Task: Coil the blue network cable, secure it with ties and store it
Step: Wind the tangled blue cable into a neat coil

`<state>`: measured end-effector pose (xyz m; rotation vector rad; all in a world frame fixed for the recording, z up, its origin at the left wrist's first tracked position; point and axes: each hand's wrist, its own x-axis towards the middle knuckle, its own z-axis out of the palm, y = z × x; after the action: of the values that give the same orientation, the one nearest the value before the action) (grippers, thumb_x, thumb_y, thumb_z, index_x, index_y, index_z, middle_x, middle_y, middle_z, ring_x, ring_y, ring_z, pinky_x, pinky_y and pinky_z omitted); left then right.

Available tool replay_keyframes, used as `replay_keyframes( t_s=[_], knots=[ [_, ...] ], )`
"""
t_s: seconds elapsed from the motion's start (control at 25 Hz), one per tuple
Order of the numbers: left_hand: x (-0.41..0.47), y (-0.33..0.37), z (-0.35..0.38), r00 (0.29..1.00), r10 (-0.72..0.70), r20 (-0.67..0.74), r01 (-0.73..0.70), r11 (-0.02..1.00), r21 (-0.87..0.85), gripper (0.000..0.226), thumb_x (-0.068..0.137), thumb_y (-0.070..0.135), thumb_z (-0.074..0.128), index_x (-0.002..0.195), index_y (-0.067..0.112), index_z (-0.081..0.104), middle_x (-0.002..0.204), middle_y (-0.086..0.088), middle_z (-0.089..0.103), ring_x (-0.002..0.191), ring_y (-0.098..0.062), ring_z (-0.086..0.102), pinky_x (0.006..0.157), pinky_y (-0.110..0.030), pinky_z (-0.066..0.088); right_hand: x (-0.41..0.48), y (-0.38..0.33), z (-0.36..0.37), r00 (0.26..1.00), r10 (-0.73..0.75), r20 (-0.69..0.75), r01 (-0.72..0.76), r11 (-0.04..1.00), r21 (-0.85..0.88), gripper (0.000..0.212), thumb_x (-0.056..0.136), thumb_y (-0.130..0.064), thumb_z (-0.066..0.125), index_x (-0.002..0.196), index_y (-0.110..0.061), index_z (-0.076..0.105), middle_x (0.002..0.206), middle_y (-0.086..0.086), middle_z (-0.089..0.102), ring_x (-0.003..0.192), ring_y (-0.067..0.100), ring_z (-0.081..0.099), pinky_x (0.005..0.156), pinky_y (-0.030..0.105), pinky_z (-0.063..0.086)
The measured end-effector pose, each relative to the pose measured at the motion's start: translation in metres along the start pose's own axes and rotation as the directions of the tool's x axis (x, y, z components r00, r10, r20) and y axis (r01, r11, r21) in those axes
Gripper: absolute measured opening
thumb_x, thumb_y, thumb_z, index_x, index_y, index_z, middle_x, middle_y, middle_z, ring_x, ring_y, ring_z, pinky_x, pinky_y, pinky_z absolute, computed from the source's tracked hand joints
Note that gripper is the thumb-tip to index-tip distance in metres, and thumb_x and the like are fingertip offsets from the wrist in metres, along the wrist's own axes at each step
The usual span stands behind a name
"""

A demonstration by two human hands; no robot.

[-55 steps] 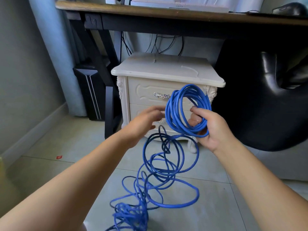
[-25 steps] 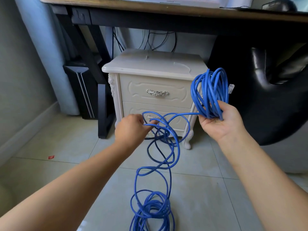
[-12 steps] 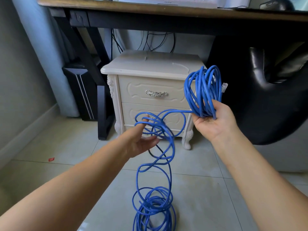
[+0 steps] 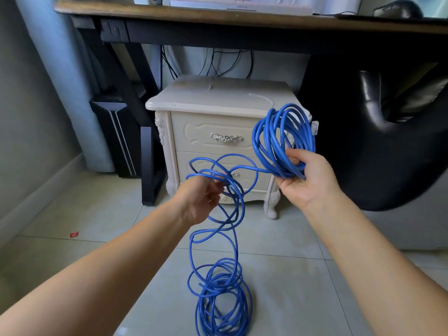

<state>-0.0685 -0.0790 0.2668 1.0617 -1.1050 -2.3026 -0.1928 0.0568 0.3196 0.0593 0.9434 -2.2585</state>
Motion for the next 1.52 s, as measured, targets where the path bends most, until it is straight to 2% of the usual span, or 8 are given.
replay_keyframes(
  t_s=[0.16,0.4,0.56,0.8,0.92,1.04,1.24,1.52],
  knots=[
    [-0.010,0.002,0.002,0.983,0.116,0.144,-0.129,0.988,0.084,0.039,0.089,-0.019,0.036,0.088,0.002,0.069,0.085,-0.003,0.077,0.089,-0.012,0.069,0.079,-0.021,0.048,0.011,-0.009,-0.012,0.972,-0.182,-0.148,0.151,0.969,-0.197,0.031,0.090,0.005,0.046,0.068,-0.016,0.042,0.039,-0.008,0.030,0.035,0.005,0.032,0.053,0.024,0.043],
    [-0.017,0.011,0.002,0.942,0.194,0.274,-0.197,0.980,-0.019,0.049,0.104,0.006,0.034,0.076,0.003,0.074,0.108,-0.013,0.073,0.105,-0.022,0.068,0.095,-0.034,0.050,0.016,-0.019,-0.017,0.944,-0.299,-0.137,0.244,0.915,-0.321,0.028,0.090,0.002,0.052,0.069,-0.016,0.045,0.046,-0.007,0.034,0.043,0.007,0.034,0.060,0.027,0.037],
    [-0.021,0.018,-0.002,0.947,0.176,0.270,-0.133,0.976,-0.170,0.050,0.100,-0.004,0.038,0.055,0.010,0.055,0.105,-0.017,0.074,0.088,-0.024,0.074,0.086,-0.043,0.058,0.009,-0.018,-0.012,0.984,-0.167,-0.061,0.154,0.972,-0.179,0.031,0.089,0.007,0.047,0.069,-0.016,0.042,0.048,-0.005,0.028,0.040,0.006,0.031,0.062,0.028,0.045],
    [-0.024,0.024,0.001,0.950,0.152,0.274,-0.157,0.988,-0.003,0.031,0.096,-0.008,0.043,0.110,0.007,0.067,0.093,-0.007,0.069,0.045,-0.006,0.053,0.053,-0.020,0.053,0.000,-0.011,-0.004,0.999,-0.051,-0.001,0.049,0.963,-0.266,0.034,0.093,0.003,0.047,0.067,-0.017,0.038,0.040,-0.007,0.031,0.033,0.005,0.032,0.043,0.017,0.039],
    [-0.024,0.021,-0.001,0.924,0.102,0.369,-0.201,0.949,0.241,0.033,0.096,-0.007,0.045,0.097,0.007,0.074,0.081,-0.004,0.068,0.059,-0.009,0.057,0.054,-0.019,0.052,-0.001,0.000,-0.001,1.000,0.013,0.027,-0.003,0.932,-0.364,0.032,0.093,0.000,0.049,0.066,-0.015,0.041,0.041,-0.005,0.032,0.035,0.006,0.034,0.049,0.021,0.032],
    [-0.025,0.012,0.001,0.883,0.039,0.468,-0.249,0.884,0.396,0.024,0.094,-0.009,0.045,0.095,-0.002,0.068,0.091,-0.011,0.067,0.087,-0.019,0.063,0.078,-0.027,0.053,-0.007,0.009,0.002,0.996,0.054,0.072,-0.020,0.912,-0.409,0.022,0.093,-0.003,0.052,0.073,-0.010,0.049,0.042,-0.004,0.036,0.036,0.008,0.037,0.041,0.020,0.037],
    [-0.030,0.006,0.007,0.838,-0.045,0.543,-0.143,0.944,0.299,0.034,0.096,-0.007,0.039,0.125,-0.007,0.057,0.118,-0.020,0.065,0.098,-0.022,0.069,0.093,-0.032,0.054,-0.012,0.013,0.005,0.986,0.097,0.138,-0.038,0.924,-0.381,0.023,0.094,-0.004,0.052,0.072,-0.011,0.048,0.046,-0.003,0.037,0.037,0.008,0.040,0.041,0.021,0.042],
    [-0.027,0.009,0.011,0.931,0.083,0.354,-0.155,0.972,0.178,0.030,0.094,-0.009,0.039,0.107,-0.005,0.065,0.108,-0.020,0.069,0.095,-0.028,0.066,0.088,-0.034,0.055,-0.016,0.016,0.011,0.990,-0.049,0.134,0.094,0.930,-0.356,0.031,0.095,0.001,0.049,0.067,-0.011,0.043,0.042,-0.001,0.032,0.038,0.011,0.034,0.038,0.019,0.042]
  ],
)
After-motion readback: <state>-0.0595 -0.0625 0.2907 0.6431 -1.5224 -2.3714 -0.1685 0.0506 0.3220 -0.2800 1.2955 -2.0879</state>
